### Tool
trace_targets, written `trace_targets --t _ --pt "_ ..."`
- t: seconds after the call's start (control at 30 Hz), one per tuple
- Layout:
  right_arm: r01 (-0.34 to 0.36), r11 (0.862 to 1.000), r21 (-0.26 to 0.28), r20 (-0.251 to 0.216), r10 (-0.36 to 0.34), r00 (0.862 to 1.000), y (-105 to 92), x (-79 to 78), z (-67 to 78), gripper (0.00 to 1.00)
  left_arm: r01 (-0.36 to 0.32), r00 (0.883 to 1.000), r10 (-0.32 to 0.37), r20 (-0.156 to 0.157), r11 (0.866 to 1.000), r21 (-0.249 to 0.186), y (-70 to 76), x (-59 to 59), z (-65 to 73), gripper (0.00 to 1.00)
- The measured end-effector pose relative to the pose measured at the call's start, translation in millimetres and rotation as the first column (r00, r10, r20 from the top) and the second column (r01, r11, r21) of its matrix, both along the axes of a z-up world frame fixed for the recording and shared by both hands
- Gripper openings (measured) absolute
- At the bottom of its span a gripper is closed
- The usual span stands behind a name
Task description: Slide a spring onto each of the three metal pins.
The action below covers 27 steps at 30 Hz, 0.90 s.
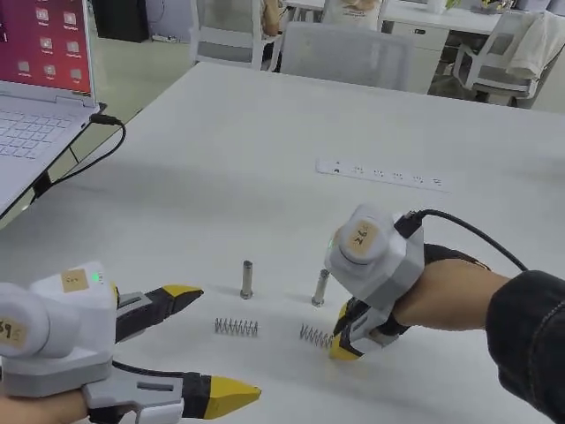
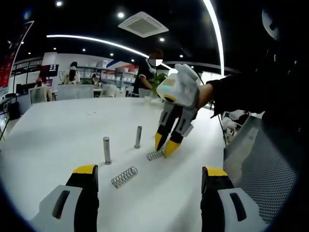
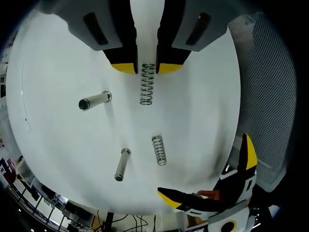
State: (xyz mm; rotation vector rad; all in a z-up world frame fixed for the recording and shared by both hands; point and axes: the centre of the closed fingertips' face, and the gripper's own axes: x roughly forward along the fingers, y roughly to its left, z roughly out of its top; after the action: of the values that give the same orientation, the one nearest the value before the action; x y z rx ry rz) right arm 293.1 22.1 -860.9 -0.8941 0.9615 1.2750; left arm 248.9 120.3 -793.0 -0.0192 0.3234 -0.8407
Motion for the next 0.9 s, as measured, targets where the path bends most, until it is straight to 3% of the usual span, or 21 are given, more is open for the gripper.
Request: trace_targets --t 0.43,0.9 --pt "-0.006 1.000 -0.004 0.003 0.006 1.000 -0.1 -2.1 0.5 0.08 0.010 1.000 -0.010 0.002 1.000 -0.001 -2.7 -1.7 2.3 0.83" --pt "-0.033 0.999 0.035 -0.020 0.033 0.999 3.7 -18.0 23.3 0.08 0.053 0.999 -0.053 0.002 0.999 -0.005 -10.7 -5.2 2.8 0.71"
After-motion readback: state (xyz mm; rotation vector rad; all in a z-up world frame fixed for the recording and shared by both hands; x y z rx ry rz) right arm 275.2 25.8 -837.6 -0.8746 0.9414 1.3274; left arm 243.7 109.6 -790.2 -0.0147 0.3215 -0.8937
